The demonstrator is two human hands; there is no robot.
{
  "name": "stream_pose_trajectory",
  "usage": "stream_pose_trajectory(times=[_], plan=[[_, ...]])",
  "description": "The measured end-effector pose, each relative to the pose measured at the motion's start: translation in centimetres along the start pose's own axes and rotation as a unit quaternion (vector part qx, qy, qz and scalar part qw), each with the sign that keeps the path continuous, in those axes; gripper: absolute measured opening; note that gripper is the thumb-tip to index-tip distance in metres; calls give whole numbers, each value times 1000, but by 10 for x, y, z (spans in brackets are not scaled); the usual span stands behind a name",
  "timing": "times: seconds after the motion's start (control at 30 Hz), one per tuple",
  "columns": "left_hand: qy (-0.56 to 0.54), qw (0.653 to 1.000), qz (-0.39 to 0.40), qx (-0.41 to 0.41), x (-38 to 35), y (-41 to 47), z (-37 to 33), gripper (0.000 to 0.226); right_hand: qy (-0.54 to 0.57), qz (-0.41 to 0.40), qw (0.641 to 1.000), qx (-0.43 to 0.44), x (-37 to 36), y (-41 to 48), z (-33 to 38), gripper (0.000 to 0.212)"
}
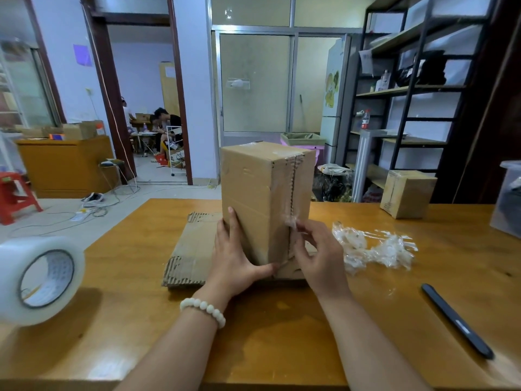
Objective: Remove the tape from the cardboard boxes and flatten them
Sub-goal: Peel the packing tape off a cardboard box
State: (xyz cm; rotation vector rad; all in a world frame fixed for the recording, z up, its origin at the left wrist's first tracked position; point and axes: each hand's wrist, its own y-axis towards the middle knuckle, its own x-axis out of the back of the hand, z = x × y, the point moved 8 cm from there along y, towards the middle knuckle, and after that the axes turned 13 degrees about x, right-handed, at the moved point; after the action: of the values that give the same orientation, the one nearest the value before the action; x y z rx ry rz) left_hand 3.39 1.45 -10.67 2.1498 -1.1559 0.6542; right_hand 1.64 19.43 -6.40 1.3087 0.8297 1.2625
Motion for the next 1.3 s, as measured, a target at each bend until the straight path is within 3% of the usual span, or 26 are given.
stream_pose_trajectory(times=[0.27, 0.5, 0.73, 1.0, 1.17, 1.3], plan=[[33, 999, 8, -12, -3, -2, -1, 134, -91, -32, 993, 70, 6, 2, -2, 25], [51, 998, 19, -18, -6, -3, -2, 135, 43, -119, 992, -26, 16, 3, -7, 6], [39, 999, 23, -3, -5, -2, 0, 137, 10, -30, 998, 56, 4, 4, 8, 20], [50, 998, 24, -12, -6, -2, -1, 136, -54, -47, 994, 77, 10, 6, 2, 24], [60, 997, 36, -28, -8, -5, -6, 135, -31, -137, 988, 61, 28, 9, 8, 32], [63, 996, 45, -35, -10, -6, -8, 135, 3, -173, 984, 31, 29, 5, 3, 14]])
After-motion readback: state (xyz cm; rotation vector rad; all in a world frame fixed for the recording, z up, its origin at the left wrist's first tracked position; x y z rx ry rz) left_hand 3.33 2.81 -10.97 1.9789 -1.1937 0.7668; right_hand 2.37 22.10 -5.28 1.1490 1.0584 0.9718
